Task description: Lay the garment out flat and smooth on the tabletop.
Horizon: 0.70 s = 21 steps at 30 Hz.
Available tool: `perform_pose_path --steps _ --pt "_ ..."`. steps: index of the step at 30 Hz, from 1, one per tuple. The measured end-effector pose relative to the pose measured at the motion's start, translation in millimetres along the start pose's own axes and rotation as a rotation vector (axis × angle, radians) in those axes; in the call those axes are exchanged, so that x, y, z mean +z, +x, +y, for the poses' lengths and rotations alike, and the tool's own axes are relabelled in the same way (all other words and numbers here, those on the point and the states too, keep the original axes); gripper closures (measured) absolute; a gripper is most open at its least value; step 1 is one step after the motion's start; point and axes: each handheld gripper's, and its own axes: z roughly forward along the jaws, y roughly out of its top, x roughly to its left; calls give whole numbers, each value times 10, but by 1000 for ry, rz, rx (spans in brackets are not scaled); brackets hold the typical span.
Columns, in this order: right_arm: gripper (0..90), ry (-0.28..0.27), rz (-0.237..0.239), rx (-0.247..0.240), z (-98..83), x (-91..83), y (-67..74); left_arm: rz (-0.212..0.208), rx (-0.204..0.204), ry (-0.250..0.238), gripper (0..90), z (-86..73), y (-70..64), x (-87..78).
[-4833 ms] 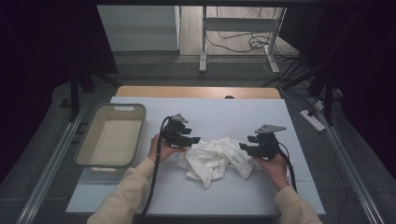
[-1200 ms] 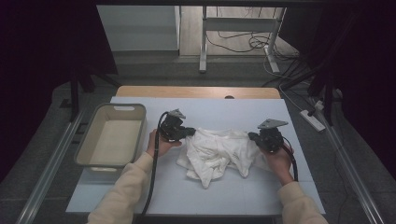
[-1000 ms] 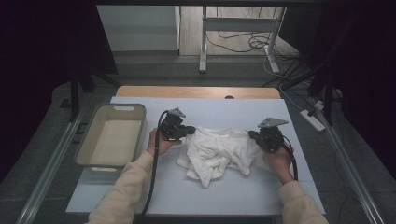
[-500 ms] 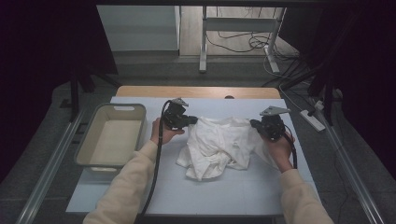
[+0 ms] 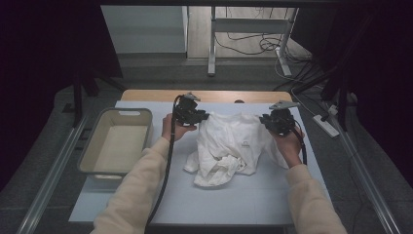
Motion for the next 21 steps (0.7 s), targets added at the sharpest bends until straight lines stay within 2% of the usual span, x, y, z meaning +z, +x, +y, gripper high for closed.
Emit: perform_pose_path --steps 1,3,6,12,15,18,21 --pt "639 2 4 12 -12 2 8 -15 -6 6 502 -12 -12 -2" --pt "567 -1 39 41 -39 -20 20 -9 9 18 448 -48 -58 -18" --pt "540 1 55 35 -80 -67 57 -11 16 26 393 -96 -121 -64" --pt "519 -16 80 30 -237 -237 157 -44 47 0 364 -219 -327 -273" --pt "505 -13 89 39 -350 -341 175 -50 73 9 349 -282 -416 -350" --pt "497 -14 120 64 -475 -436 179 -63 67 10 349 -372 -462 -424" --pt "492 3 116 66 -566 -497 186 -71 45 19 348 -474 -479 -450"
